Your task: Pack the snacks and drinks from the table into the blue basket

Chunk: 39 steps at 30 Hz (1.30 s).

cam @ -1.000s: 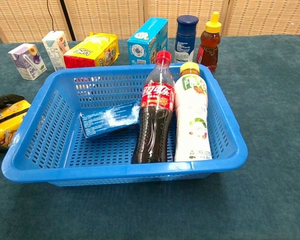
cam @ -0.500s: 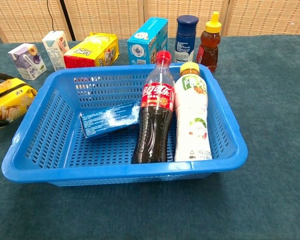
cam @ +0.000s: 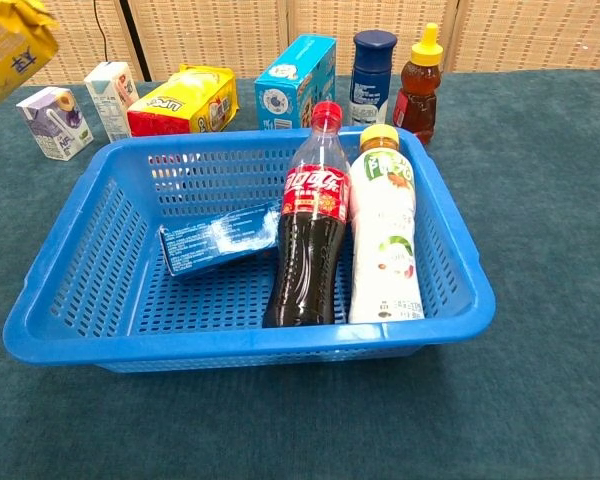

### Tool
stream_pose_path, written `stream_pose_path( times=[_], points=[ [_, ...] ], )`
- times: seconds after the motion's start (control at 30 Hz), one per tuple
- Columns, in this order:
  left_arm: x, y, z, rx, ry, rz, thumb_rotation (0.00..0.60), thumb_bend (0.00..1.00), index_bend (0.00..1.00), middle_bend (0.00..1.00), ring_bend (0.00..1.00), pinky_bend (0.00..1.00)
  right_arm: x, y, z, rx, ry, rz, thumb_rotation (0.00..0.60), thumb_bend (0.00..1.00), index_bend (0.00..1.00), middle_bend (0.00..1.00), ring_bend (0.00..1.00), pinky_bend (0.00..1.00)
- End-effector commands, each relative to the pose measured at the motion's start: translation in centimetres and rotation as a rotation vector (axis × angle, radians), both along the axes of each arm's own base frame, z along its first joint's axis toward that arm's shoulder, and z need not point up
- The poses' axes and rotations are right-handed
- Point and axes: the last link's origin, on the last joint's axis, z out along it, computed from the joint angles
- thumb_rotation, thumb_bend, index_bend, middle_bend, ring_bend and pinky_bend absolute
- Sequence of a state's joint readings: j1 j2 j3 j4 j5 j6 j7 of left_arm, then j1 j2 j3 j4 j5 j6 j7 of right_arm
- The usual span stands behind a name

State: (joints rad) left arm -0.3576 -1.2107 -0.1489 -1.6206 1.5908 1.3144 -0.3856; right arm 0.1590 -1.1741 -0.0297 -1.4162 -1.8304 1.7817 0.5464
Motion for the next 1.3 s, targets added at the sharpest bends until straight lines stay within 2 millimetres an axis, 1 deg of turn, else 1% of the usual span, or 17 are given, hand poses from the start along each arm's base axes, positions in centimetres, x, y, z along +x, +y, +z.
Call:
stream_pose_path(
  times=[0.03,0.13,0.23,0.37,0.47,0.57,0.6,0.67,0.7,0.73,0.77,0.8,0.83,1.07,1.17,1.2,1.3],
  points=[
    [3.8,0.0,-0.1,-0.019,0.056,-0.149,0.600,0.40,0.46,0.48,0.46,0.58,0.0,0.0,0.0,0.000,0.000,0.000,0.600,0.00,0.00,0.00,0.00,0.00],
    [6.3,0.2,-1.8,-0.034,0.113,-0.221,0.600,0.40,0.45,0.47,0.45,0.58,-0.1,0.0,0.0,0.000,0.002,-0.006,0.600,0.00,0.00,0.00,0.00,0.00],
    [7.9,0.6,-3.7,-0.056,0.154,-0.242,0.600,0.40,0.44,0.45,0.42,0.58,-0.2,0.0,0.0,0.002,0.002,-0.010,0.600,0.00,0.00,0.00,0.00,0.00],
    [9.3,1.1,-6.7,-0.091,0.183,-0.243,0.600,0.40,0.44,0.45,0.42,0.58,-0.2,0.0,0.1,0.004,-0.002,-0.010,0.600,0.00,0.00,0.00,0.00,0.00],
    [9.8,1.4,-8.7,-0.112,0.207,-0.236,0.600,0.40,0.42,0.43,0.39,0.52,-0.2,-0.1,0.1,0.007,-0.004,-0.006,0.600,0.00,0.00,0.00,0.00,0.00],
    [9.8,1.8,-10.1,-0.100,0.242,-0.217,0.600,0.40,0.41,0.38,0.31,0.43,-0.2,-0.1,0.1,0.009,-0.005,-0.007,0.600,0.00,0.00,0.00,0.00,0.00],
    [9.8,1.9,-10.5,-0.098,0.251,-0.211,0.600,0.39,0.40,0.33,0.26,0.38,-0.2,-0.1,0.1,0.009,-0.006,-0.007,0.600,0.00,0.00,0.00,0.00,0.00],
    [9.6,1.9,-11.3,-0.114,0.269,-0.203,0.600,0.38,0.34,0.18,0.12,0.27,-0.2,-0.1,0.1,0.010,-0.007,-0.005,0.600,0.00,0.00,0.00,0.00,0.00],
    [9.5,1.9,-11.5,-0.121,0.280,-0.200,0.600,0.38,0.26,0.09,0.05,0.18,-0.2,-0.1,0.1,0.010,-0.007,-0.005,0.600,0.00,0.00,0.00,0.00,0.00],
    [9.4,2.0,-11.7,-0.126,0.289,-0.199,0.600,0.37,0.14,0.03,0.01,0.09,-0.2,-0.2,0.1,0.009,-0.006,-0.006,0.600,0.00,0.00,0.00,0.00,0.00],
    [9.2,2.0,-11.9,-0.135,0.296,-0.197,0.600,0.36,0.08,0.00,0.00,0.05,-0.2,-0.2,0.1,0.008,-0.007,-0.007,0.600,0.00,0.00,0.00,0.00,0.00],
    [9.0,2.1,-12.0,-0.149,0.305,-0.190,0.600,0.35,0.01,0.00,0.00,0.01,-0.2,-0.2,0.1,0.008,-0.009,-0.008,0.600,0.00,0.00,0.00,0.00,0.00],
    [8.3,2.1,-12.0,-0.174,0.333,-0.177,0.600,0.34,0.00,0.00,0.00,0.00,-0.2,-0.3,0.2,0.009,-0.009,-0.009,0.600,0.00,0.00,0.00,0.00,0.00],
    [7.0,2.0,-9.6,-0.144,0.305,-0.169,0.598,0.30,0.00,0.00,0.00,0.00,-0.1,-0.4,0.0,0.013,-0.005,-0.007,0.600,0.00,0.00,0.00,0.00,0.00],
    [6.4,1.7,-8.5,-0.157,0.304,-0.166,0.577,0.23,0.00,0.00,0.00,0.00,0.0,-0.3,0.0,0.011,-0.005,-0.005,0.600,0.00,0.00,0.00,0.00,0.00],
    [6.2,1.7,-8.0,-0.154,0.298,-0.163,0.573,0.21,0.00,0.00,0.00,0.00,0.1,-0.3,0.0,0.011,-0.006,-0.005,0.600,0.00,0.00,0.00,0.00,0.00],
    [5.5,2.0,-5.2,-0.084,0.248,-0.146,0.571,0.20,0.00,0.00,0.00,0.00,0.1,-0.3,-0.3,0.018,-0.002,-0.007,0.600,0.00,0.00,0.00,0.00,0.00]
  ],
)
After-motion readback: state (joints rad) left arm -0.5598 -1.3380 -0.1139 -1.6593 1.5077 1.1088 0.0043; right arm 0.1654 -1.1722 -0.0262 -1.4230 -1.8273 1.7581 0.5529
